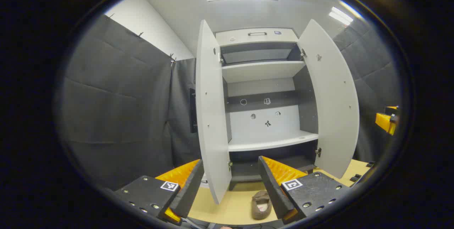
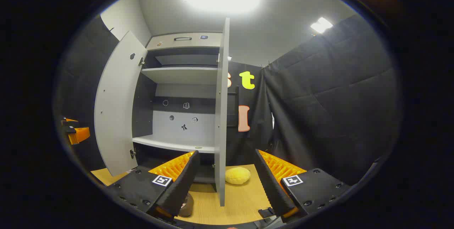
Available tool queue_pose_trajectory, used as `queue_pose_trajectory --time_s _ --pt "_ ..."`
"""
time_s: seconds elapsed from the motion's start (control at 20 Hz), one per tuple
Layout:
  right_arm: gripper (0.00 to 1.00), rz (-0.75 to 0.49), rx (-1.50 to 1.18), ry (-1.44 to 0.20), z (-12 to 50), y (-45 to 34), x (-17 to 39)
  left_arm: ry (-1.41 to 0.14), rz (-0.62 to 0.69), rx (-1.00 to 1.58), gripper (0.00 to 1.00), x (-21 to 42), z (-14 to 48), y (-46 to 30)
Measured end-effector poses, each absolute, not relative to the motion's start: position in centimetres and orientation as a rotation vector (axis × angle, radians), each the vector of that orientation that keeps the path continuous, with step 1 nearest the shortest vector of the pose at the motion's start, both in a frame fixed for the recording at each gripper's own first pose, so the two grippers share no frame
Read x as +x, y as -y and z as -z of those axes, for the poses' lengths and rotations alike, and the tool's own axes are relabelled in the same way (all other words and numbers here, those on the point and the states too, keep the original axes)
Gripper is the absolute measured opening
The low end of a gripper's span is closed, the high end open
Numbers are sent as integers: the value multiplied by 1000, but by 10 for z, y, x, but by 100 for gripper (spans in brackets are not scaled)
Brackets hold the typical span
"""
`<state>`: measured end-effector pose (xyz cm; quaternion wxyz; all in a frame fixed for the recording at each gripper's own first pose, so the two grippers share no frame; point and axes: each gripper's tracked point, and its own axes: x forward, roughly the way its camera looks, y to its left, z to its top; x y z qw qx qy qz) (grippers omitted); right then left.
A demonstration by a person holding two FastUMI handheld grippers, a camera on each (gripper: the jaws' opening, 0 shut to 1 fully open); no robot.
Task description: Grab one shoe with the right hand and put it into the shoe cabinet, grab the other shoe with the left hand and put it into the shoe cabinet; then close the right door with the right hand and the left door with the left hand.
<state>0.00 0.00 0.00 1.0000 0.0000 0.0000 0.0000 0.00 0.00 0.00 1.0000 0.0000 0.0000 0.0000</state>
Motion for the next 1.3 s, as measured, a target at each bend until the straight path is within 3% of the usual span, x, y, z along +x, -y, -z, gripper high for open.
queue_pose_trajectory --time_s 0.05,0.1,0.8,0.85,0.9,0.95,1.05,1.1,1.15,1.2,1.3 --pt "98 -1 2 -1 0 0 0 0 -3 1 96 0 0 0" --pt "98 -5 3 -1 1 0 1 0 -3 1 89 0 0 1" --pt "96 -50 -13 13 6 6 16 6 -36 10 89 2 -4 17" --pt "96 -61 -24 13 7 5 18 7 -39 12 96 1 -4 18" --pt "96 -75 -33 14 10 3 19 7 -43 15 96 2 -4 20" --pt "96 -93 -40 17 10 0 21 8 -50 17 89 3 -4 22" --pt "97 -135 -53 29 13 -8 25 10 -65 15 89 2 -4 26" --pt "96 -157 -61 31 17 -12 25 8 -73 12 96 1 -3 28" --pt "97 -183 -63 27 22 -18 26 6 -81 11 96 -1 -1 30" --pt "97 -208 -57 20 28 -24 25 4 -90 13 89 -2 0 31" --pt "98 -262 -40 -2 36 -39 24 6 -110 24 89 -7 0 32"
